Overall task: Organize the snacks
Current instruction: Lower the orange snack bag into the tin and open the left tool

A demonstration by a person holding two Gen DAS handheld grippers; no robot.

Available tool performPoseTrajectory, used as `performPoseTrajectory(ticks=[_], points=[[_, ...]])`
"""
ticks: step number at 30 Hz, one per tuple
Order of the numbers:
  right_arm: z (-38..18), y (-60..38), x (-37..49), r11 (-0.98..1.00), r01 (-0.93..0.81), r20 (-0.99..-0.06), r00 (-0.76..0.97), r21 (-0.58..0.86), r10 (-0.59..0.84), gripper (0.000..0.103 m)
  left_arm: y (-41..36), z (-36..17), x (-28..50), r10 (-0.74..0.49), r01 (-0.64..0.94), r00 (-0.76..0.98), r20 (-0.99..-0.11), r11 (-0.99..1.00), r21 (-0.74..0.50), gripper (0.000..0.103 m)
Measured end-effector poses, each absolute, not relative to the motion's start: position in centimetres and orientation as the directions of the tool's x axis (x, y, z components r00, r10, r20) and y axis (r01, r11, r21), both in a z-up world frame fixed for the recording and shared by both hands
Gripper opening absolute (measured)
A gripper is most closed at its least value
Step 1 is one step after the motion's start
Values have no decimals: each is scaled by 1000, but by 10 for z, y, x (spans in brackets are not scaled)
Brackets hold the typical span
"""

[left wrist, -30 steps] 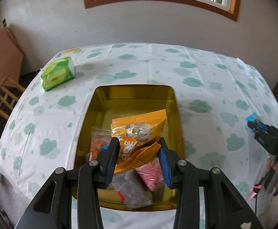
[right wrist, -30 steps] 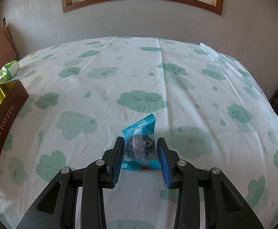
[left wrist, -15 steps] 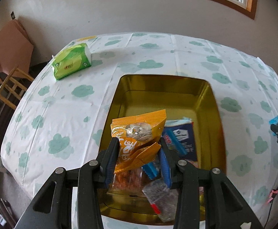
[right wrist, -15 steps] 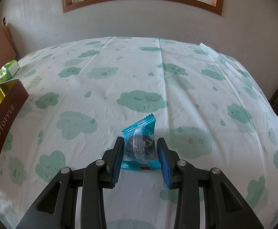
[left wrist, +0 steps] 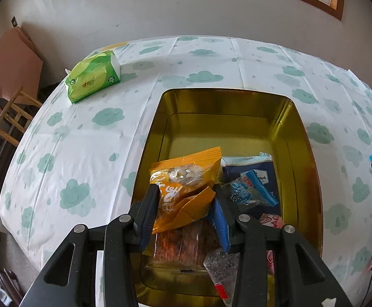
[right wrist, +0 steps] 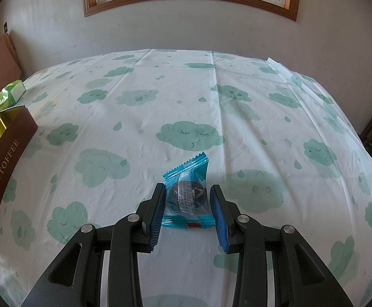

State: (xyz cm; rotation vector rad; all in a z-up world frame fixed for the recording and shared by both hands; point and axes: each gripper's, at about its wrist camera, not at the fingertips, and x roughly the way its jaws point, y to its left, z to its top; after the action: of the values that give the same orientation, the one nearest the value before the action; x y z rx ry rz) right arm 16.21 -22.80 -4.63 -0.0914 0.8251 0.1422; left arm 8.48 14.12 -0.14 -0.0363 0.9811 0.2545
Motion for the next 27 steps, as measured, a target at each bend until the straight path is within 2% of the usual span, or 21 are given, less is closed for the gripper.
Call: performPoseTrajectory(ticks=[12, 21, 27], points=[[-47, -229, 162, 986, -162, -737, 670, -27, 90, 37, 143, -4, 87, 200, -224, 524, -828, 970, 92, 42], [-47, -229, 162, 986, -163, -737, 670, -28, 90, 38, 144, -1, 82, 203, -230, 531, -823, 969, 90, 57], [-47, -230, 162, 986, -163, -737, 670, -29, 89, 38, 141, 13, 72, 207, -227, 564, -800, 970, 91, 59]])
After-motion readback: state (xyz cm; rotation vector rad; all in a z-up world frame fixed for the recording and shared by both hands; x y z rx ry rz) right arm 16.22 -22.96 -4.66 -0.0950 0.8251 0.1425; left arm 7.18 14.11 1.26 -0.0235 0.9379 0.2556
